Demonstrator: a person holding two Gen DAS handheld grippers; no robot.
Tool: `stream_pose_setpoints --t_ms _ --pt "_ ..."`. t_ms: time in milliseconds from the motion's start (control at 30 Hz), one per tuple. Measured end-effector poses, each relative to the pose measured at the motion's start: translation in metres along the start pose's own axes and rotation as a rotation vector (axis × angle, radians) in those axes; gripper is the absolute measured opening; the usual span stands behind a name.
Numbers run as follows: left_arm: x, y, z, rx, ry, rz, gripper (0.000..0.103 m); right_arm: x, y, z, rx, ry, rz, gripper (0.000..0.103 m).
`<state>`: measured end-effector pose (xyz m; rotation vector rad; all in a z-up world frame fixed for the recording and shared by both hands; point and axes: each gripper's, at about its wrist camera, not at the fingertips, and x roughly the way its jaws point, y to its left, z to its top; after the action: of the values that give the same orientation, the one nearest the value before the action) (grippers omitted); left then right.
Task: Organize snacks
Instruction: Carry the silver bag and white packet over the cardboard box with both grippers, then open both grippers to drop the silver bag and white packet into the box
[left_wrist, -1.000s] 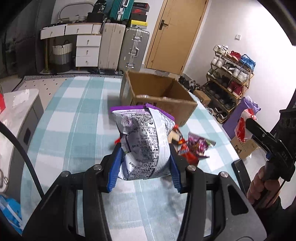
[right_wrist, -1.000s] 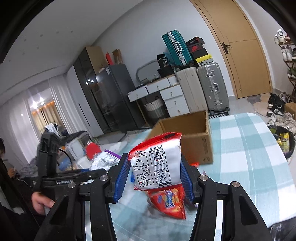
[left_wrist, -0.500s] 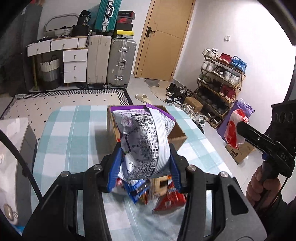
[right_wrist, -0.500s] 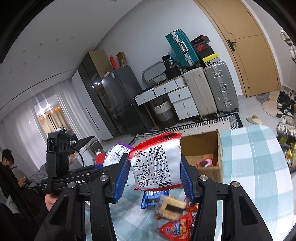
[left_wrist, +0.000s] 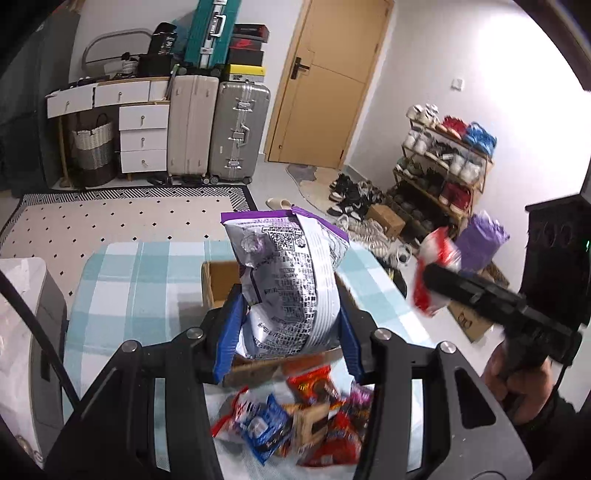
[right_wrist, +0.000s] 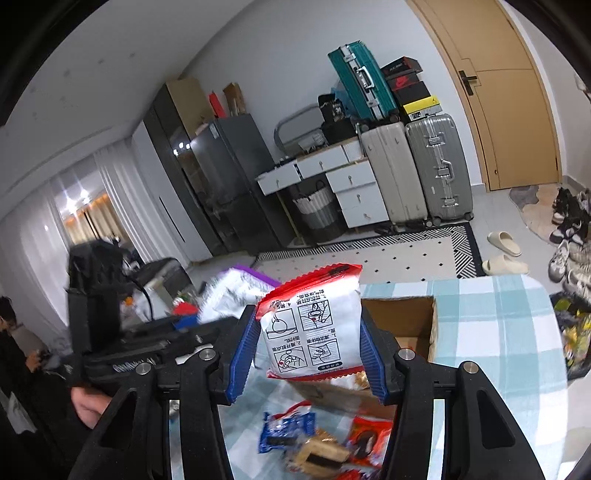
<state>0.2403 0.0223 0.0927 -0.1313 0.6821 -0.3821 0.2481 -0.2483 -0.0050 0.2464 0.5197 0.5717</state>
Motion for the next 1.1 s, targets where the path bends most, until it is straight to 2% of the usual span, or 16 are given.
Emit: stream_pose_setpoints --t_ms 167,267,333,367,467,533,700,967,1100 --pt "0.024 -0.009 0.020 0.039 -0.002 0.028 0.044 0.036 -0.002 0.018 -0.011 0.040 -0.011 0.053" --pt "0.054 -0.002 0.026 0.018 0.042 0.043 0.044 0.059 -0.015 0.028 0.022 0.059 -0.029 0.053" --pt "0.075 0.003 0.025 0.017 0.060 0.079 0.044 0.075 -0.024 0.031 0.024 0.083 -0.050 0.053" --pt "0.087 0.002 0.024 0.049 0.063 0.104 0.044 0.084 -0.029 0.031 0.031 0.096 -0.057 0.053" --pt "0.112 0.000 0.009 0.107 0.068 0.131 0.044 0.112 -0.047 0.023 0.057 0.165 -0.078 0.053" --pt "0.128 -0.002 0.001 0.126 0.085 0.122 0.044 0.125 -0.057 0.016 0.071 0.194 -0.090 0.053" --pt "0.153 0.002 -0.006 0.100 0.113 0.124 0.044 0.144 -0.081 -0.001 0.123 0.233 -0.097 0.053" --pt "0.188 0.023 -0.020 0.053 0.185 0.127 0.045 0.162 -0.100 -0.018 0.129 0.282 -0.116 0.053" --pt "0.193 0.025 -0.021 0.059 0.179 0.126 0.045 0.166 -0.106 -0.024 0.135 0.299 -0.128 0.054"
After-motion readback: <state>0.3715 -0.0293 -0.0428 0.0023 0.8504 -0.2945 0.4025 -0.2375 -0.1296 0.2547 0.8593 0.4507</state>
